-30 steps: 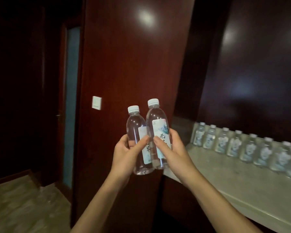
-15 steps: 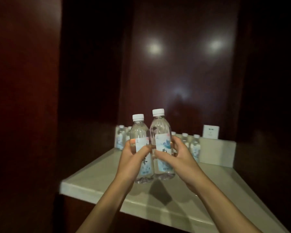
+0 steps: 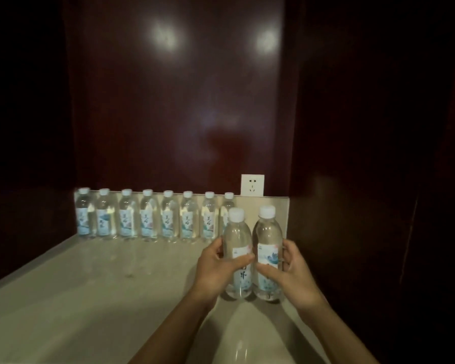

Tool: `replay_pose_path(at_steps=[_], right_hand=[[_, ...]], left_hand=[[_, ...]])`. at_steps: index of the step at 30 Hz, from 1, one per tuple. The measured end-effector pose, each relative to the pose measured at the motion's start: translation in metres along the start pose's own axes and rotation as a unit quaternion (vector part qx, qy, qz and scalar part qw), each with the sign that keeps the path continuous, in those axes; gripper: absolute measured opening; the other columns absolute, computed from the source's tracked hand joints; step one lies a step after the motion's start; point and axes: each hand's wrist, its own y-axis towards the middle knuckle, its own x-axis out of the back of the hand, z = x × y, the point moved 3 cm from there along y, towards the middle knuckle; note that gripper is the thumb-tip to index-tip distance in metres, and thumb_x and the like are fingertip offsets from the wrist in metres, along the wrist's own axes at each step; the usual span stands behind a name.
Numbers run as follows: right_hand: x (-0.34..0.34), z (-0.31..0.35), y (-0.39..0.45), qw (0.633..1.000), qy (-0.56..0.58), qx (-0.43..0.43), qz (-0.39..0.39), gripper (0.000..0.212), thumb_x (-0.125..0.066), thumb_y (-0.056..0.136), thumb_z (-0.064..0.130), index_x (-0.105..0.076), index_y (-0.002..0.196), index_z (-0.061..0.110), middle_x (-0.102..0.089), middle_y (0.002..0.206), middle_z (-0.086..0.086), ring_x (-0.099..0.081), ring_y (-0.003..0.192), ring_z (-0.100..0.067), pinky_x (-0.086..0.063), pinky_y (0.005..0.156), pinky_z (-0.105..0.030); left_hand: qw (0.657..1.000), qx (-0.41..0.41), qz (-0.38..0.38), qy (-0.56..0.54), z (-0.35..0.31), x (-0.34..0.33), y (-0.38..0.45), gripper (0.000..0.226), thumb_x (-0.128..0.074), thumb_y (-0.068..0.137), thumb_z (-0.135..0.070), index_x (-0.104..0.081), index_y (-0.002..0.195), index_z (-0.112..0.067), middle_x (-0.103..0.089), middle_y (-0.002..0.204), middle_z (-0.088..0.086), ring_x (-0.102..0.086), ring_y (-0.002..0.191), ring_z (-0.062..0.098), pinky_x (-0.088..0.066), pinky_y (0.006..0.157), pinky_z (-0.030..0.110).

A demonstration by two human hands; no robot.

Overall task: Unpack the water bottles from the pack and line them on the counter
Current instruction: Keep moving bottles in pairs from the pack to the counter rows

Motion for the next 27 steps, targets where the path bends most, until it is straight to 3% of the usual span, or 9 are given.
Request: replay_pose_path(at_steps=[6,11,14,20,24,27], right_hand=[[0.005,-0.041,0.041,0.998,-0.008,-0.016,-0.061,0.052,-0.082,0.074,-0.002,-0.055,0.108,0.027,-0.072,0.107,-0.002,-0.072,0.094,-0.015,-0.057,0.074,-0.031],[0.005,-0.06,0.078,0.997,0.003,-0.04,-0.073,0.047,-0.079,0.078,0.0,-0.057,0.115,0.02,-0.074,0.108,-0.005,-0.073,0.097,-0.022,-0.061,0.076,-0.038],[0.007,-0.071,0.099,0.996,0.005,-0.047,-0.079,0.047,-0.077,0.08,0.001,-0.057,0.118,0.019,-0.073,0.112,-0.006,-0.073,0.099,-0.023,-0.062,0.074,-0.038],[0.008,-0.084,0.131,0.994,0.018,-0.056,-0.096,0.048,-0.075,0.083,0.004,-0.056,0.124,0.019,-0.07,0.114,-0.008,-0.072,0.098,-0.023,-0.059,0.061,-0.023],[0.013,-0.091,0.147,0.993,0.039,-0.045,-0.104,0.049,-0.073,0.086,0.005,-0.055,0.126,0.028,-0.066,0.121,-0.005,-0.069,0.105,-0.026,-0.059,0.058,-0.024],[0.018,-0.102,0.154,0.994,0.026,-0.041,-0.094,0.051,-0.065,0.093,0.009,-0.049,0.136,0.03,-0.065,0.126,0.001,-0.067,0.107,-0.016,-0.058,0.058,-0.02]], left_hand=[[1.0,0.022,0.019,0.007,0.047,-0.017,0.06,0.045,-0.089,0.07,-0.01,-0.071,0.11,-0.02,-0.079,0.099,0.001,-0.076,0.094,0.023,-0.059,0.091,0.051],[0.999,0.014,0.031,0.033,0.067,-0.021,0.108,0.055,-0.092,0.06,-0.029,-0.07,0.111,-0.029,-0.079,0.1,-0.005,-0.075,0.095,0.019,-0.059,0.089,0.05],[0.998,0.006,0.039,0.046,0.076,-0.025,0.129,0.052,-0.091,0.068,-0.022,-0.069,0.114,-0.029,-0.078,0.1,-0.007,-0.074,0.093,0.014,-0.06,0.088,0.046],[0.997,-0.01,0.033,0.071,0.085,-0.035,0.158,0.07,-0.091,0.069,-0.031,-0.055,0.13,-0.032,-0.071,0.112,-0.006,-0.069,0.101,0.014,-0.059,0.088,0.04],[0.992,-0.051,0.01,0.115,0.091,-0.047,0.174,0.069,-0.086,0.069,-0.046,-0.057,0.13,-0.029,-0.074,0.107,-0.011,-0.072,0.098,0.01,-0.06,0.087,0.043],[0.98,-0.084,-0.004,0.178,0.098,-0.053,0.183,0.084,-0.067,0.065,-0.074,-0.048,0.137,-0.035,-0.072,0.113,-0.01,-0.069,0.105,0.012,-0.059,0.089,0.042]])
